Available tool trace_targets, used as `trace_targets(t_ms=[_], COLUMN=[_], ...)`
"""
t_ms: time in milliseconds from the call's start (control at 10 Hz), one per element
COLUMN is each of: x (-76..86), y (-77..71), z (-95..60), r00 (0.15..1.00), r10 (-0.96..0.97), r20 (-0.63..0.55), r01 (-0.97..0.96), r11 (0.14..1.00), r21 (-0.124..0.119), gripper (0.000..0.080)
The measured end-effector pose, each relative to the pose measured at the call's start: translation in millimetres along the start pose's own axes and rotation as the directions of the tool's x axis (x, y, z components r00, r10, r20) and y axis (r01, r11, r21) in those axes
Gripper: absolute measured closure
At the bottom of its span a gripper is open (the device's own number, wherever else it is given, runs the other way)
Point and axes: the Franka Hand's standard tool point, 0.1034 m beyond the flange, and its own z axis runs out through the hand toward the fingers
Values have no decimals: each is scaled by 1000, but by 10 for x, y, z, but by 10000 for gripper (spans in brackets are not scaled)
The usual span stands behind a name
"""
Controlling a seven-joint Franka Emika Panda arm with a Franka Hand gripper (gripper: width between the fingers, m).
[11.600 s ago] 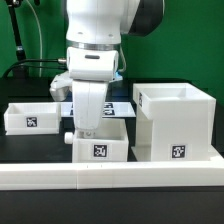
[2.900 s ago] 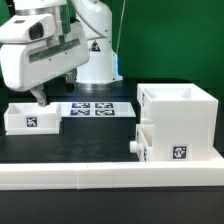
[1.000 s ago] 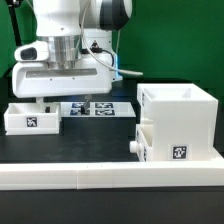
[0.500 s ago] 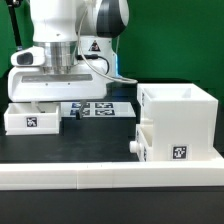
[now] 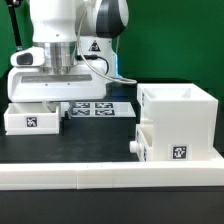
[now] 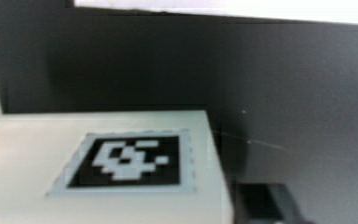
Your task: Assemble drawer
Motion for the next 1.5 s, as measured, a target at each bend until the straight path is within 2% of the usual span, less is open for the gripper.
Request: trace_targets(t_ms=[100, 200, 600, 700, 800, 900, 1200, 1300, 1500], x=[0, 0, 0, 17, 102, 156, 360, 351, 342], y=[0, 0, 0, -41, -183, -260, -421, -411, -411], z=[0, 0, 0, -9, -85, -157, -418, -403, -379], r00=[1000, 1000, 1000, 1000, 998, 994, 977, 976, 926], r10=[0, 0, 0, -15, -68, -111, -205, -213, -375], r20=[0, 0, 0, 3, 3, 20, 53, 48, 39], r01=[0, 0, 0, 15, 68, 111, 203, 211, 373], r11=[1000, 1000, 1000, 1000, 998, 994, 978, 976, 927], r21=[0, 0, 0, 3, 5, 15, 47, 45, 49], gripper=[743, 758, 758, 758, 758, 757, 757, 757, 757])
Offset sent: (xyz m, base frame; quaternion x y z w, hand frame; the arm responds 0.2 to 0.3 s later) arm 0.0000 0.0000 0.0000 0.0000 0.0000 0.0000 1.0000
